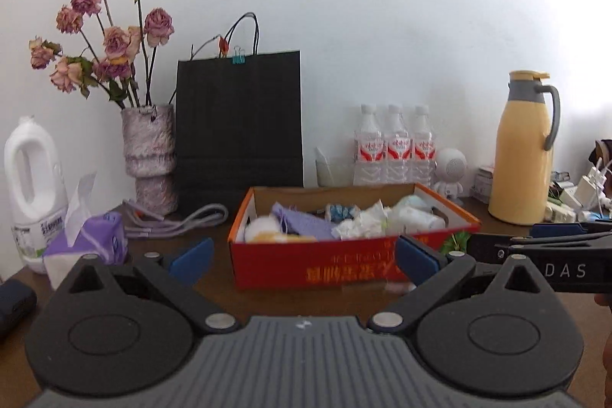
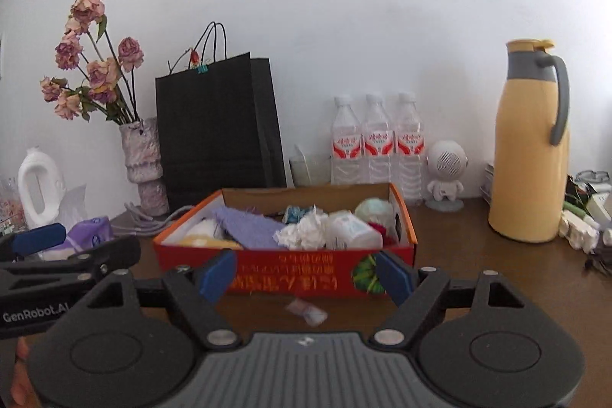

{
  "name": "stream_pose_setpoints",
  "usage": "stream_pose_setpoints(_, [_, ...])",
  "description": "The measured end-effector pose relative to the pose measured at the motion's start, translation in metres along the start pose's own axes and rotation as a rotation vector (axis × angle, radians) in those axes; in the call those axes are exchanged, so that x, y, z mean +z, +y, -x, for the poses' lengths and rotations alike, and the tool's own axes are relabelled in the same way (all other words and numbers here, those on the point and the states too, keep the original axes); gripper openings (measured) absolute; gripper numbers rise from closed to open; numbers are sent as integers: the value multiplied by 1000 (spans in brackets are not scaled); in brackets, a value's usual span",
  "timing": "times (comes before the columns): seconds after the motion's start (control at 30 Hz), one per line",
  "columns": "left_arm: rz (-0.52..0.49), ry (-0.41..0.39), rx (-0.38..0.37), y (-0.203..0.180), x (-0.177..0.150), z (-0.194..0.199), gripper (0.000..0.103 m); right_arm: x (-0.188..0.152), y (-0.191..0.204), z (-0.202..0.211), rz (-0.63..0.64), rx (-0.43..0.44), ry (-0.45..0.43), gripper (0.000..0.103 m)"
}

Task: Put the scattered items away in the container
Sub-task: 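Withdraw both open tools from the box toward the last clear scrap, then grasp the small clear plastic scrap on the desk with right tool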

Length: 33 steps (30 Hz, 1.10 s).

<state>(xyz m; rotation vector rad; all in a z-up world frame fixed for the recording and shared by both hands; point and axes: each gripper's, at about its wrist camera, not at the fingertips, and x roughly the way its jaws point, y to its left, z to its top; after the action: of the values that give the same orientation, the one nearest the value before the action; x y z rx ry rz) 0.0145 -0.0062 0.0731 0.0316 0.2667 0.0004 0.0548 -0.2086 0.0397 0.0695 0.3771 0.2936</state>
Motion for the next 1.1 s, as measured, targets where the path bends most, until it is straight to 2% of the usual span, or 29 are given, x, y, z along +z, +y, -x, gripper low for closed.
stream_pose_setpoints(0.07, [0,37,-32,2,-19,23,103,-19,4,20,21,21,31,80])
stream_pose_setpoints(0.17, [-17,117,-38,6,-46,48,103,-47,8,48,62,12,95,80])
stream_pose_setpoints(0.27, [3,223,-26,15,-61,55,103,-66,5,62,5,-8,159,80])
stream_pose_setpoints(0.37, [25,238,-40,21,-64,52,103,-72,3,61,-15,4,208,80])
stream_pose_setpoints(0.5, [16,258,-29,20,-60,32,103,-54,1,25,65,-29,228,78])
stream_pose_setpoints(0.57, [25,269,-30,19,-58,20,103,-39,-2,-11,116,-24,249,75])
stream_pose_setpoints(0.7, [37,280,-45,20,-54,5,103,-16,-8,-88,149,29,290,55])
stream_pose_setpoints(0.8, [37,286,-44,21,-54,1,103,-9,-2,-133,210,42,330,47])
stream_pose_setpoints(0.87, [38,280,-40,25,-53,0,103,-8,-1,-147,227,55,342,46])
stream_pose_setpoints(1.0, [38,271,-9,35,-52,-3,103,-7,1,-163,232,59,352,34])
stream_pose_setpoints(1.1, [53,266,13,42,-47,-5,103,-6,1,-167,232,73,352,31])
